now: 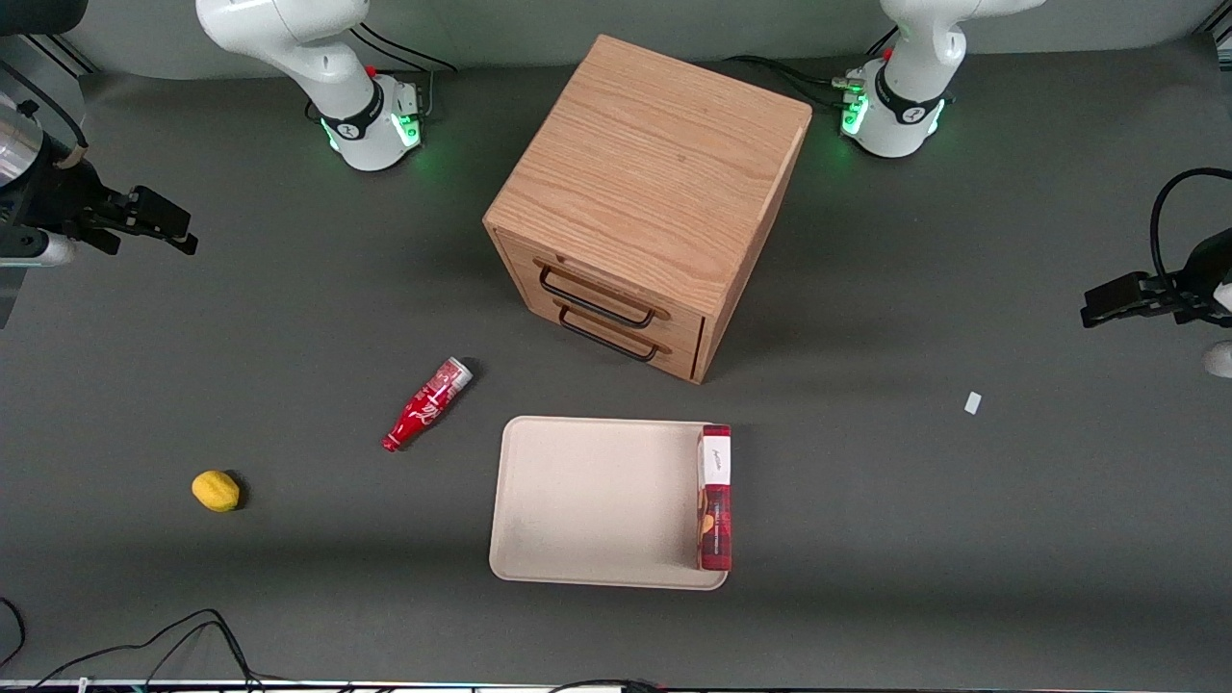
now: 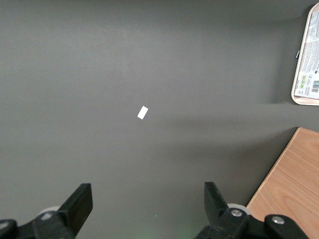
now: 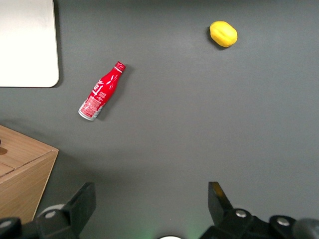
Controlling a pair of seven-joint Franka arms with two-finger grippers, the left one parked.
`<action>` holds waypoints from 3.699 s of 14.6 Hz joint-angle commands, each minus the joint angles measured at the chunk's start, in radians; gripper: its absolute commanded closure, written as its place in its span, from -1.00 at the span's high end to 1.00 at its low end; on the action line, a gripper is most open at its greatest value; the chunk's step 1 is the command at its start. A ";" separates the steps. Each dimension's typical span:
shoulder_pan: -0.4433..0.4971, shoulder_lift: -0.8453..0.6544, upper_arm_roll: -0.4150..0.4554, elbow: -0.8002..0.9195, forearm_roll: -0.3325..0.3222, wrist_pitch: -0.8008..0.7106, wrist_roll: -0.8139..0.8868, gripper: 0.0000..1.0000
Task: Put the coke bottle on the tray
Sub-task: 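Move the open right gripper down over the red Coca-Cola bottle, then close the right gripper around the bottle's body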
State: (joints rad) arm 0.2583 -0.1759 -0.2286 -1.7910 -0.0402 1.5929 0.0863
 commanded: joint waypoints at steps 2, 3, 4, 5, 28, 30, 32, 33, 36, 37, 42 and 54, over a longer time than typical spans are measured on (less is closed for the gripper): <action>0.009 0.022 -0.001 0.032 0.020 -0.030 0.029 1.00; 0.010 0.032 0.000 0.038 0.020 -0.030 0.048 1.00; 0.012 0.038 0.006 0.038 0.020 -0.030 0.084 1.00; 0.013 0.050 0.012 0.039 0.020 -0.028 0.119 1.00; 0.024 0.588 0.204 -0.228 0.080 0.826 0.795 1.00; 0.024 0.622 0.218 -0.228 0.080 0.867 0.820 1.00; 0.024 0.650 0.221 -0.228 0.080 0.898 0.822 1.00; 0.024 0.665 0.221 -0.228 0.080 0.915 0.822 1.00; 0.022 0.700 0.221 -0.229 0.080 0.950 0.822 1.00; 0.022 0.711 0.221 -0.229 0.080 0.961 0.822 1.00; 0.022 0.719 0.221 -0.229 0.080 0.970 0.820 0.44; 0.022 0.701 0.222 -0.197 0.066 0.917 0.794 -1.00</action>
State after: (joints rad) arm 0.2806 0.5408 -0.0105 -2.0172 0.0219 2.5489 0.8924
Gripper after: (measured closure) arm 0.436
